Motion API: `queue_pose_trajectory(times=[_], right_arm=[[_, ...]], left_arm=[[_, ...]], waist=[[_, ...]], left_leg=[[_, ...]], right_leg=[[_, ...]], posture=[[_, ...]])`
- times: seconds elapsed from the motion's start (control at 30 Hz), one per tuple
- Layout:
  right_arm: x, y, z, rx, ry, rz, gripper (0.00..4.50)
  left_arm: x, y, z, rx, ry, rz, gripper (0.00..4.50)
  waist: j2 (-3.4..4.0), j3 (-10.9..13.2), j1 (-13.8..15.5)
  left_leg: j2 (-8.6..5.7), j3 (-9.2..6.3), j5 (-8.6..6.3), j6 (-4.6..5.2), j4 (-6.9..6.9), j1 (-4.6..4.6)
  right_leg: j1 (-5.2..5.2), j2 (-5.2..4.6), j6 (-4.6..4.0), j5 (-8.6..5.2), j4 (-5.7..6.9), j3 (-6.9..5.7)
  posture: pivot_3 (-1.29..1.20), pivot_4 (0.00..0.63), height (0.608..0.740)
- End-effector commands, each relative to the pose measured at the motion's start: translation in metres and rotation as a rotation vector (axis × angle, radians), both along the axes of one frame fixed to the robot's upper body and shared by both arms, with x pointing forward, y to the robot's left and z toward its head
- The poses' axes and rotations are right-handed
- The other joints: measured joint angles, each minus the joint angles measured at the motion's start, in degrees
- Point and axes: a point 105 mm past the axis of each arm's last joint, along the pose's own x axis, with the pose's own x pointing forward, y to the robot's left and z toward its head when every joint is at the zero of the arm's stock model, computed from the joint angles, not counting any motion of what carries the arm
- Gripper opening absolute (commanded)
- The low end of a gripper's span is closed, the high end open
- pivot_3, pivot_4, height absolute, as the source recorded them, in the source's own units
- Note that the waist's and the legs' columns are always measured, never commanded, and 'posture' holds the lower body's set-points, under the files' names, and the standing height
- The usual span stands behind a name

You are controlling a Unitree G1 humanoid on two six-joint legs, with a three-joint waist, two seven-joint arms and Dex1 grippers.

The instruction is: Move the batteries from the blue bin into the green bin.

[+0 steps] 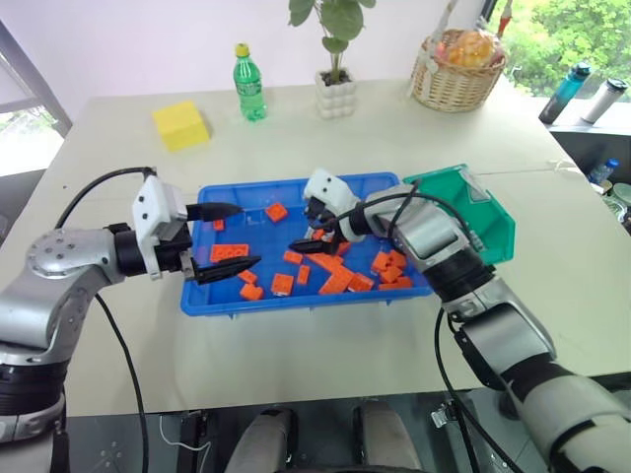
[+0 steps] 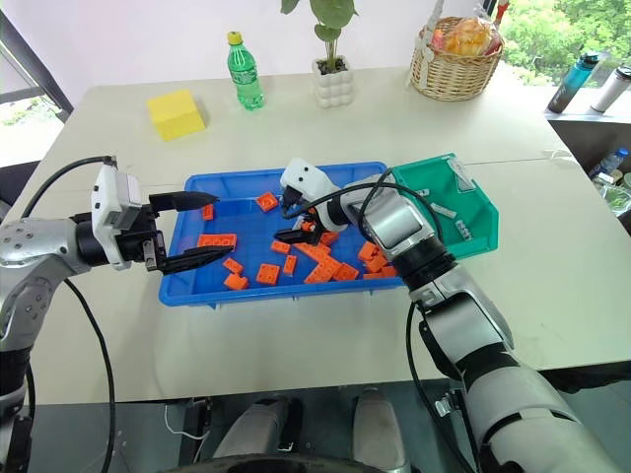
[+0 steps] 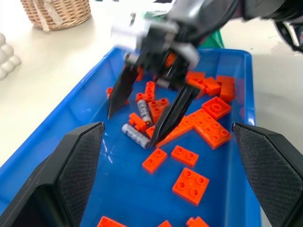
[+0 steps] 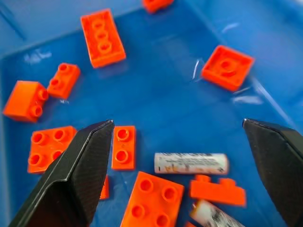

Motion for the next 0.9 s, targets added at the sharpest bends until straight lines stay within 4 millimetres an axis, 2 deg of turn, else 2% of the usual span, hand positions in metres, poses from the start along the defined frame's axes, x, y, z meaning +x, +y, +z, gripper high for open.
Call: queue_pose_trajectory(times=[0.03,0.2,0.4,0.5,0.57,0.6,0.67,0.77,0.83,0.9], right_arm=[[0.005,0.008,0.005,-0.016,-0.043,0.034,4.45],[0.014,0.004,-0.006,-0.046,-0.04,0.017,4.45],[0.016,-0.003,-0.013,-0.064,-0.025,0.019,4.45],[0.015,-0.004,-0.015,-0.074,-0.026,0.025,3.73],[0.015,-0.003,-0.012,-0.064,-0.032,0.028,2.64],[0.015,-0.002,-0.009,-0.052,-0.036,0.027,2.23],[0.015,-0.001,0.002,-0.012,-0.04,0.015,2.24],[0.015,-0.004,0.028,0.08,-0.058,-0.018,2.24],[0.016,-0.014,0.048,0.145,-0.078,-0.072,2.24],[0.018,-0.038,0.075,0.229,-0.105,-0.171,2.24]], left_arm=[[-0.004,0.0,0.009,0.01,-0.038,0.001,4.5],[-0.005,0.002,0.009,0.011,-0.041,0.006,4.5],[-0.005,0.003,0.009,0.014,-0.042,0.009,4.5],[-0.004,0.002,0.01,0.015,-0.044,0.006,4.5],[-0.003,0.002,0.01,0.015,-0.046,0.004,4.5],[-0.002,0.002,0.01,0.014,-0.047,0.003,4.5],[-0.001,0.001,0.01,0.014,-0.047,0.001,4.5],[0.0,0.001,0.01,0.015,-0.048,-0.005,4.5],[0.001,0.001,0.01,0.014,-0.048,-0.006,4.5],[0.002,0.001,0.01,0.012,-0.048,-0.008,4.5]], waist=[[0.0,0.0,-0.05],[0.0,0.0,-0.19],[0.0,0.0,-0.19],[0.0,0.0,-0.18],[0.0,0.0,-0.16],[0.0,0.0,-0.16],[0.0,0.0,-0.12],[0.0,0.0,-0.15],[0.0,0.0,-0.12],[0.0,0.0,0.13]], left_leg=[[0.0,0.0,0.0,0.0,0.0,0.0],[0.01,0.01,0.0,0.0,0.0,0.0],[0.01,0.01,0.0,0.0,0.01,0.0],[0.01,0.01,0.0,0.0,0.01,0.01],[0.01,0.01,0.0,-0.01,0.01,0.0],[0.01,0.01,0.0,0.0,0.01,0.0],[0.01,0.01,0.0,0.0,0.01,0.0],[0.01,0.01,0.0,0.0,0.02,-0.01],[0.02,0.02,0.0,-0.01,0.02,0.0],[0.02,0.01,0.0,0.0,0.03,-0.01]], right_leg=[[0.0,0.0,0.0,0.0,-0.03,0.0],[-0.03,0.01,0.0,0.0,0.0,0.0],[-0.04,0.01,0.0,0.0,-0.01,0.0],[-0.04,0.01,0.0,0.0,-0.01,0.0],[-0.04,0.01,0.0,0.0,-0.01,0.0],[-0.04,0.01,0.0,0.0,0.0,0.0],[-0.04,0.01,0.0,0.0,-0.01,0.0],[-0.04,0.01,0.0,0.0,0.01,0.0],[-0.04,0.0,0.0,0.0,0.03,0.0],[-0.05,0.0,0.0,0.0,0.03,0.0]], posture=[[0.0,0.15,0.737],[0.0,0.15,0.737],[0.0,0.15,0.737],[0.0,0.15,0.737],[0.0,0.15,0.737],[0.0,0.15,0.737],[0.0,0.15,0.737],[0.0,0.15,0.737],[0.0,0.15,0.737],[0.0,0.15,0.737]])
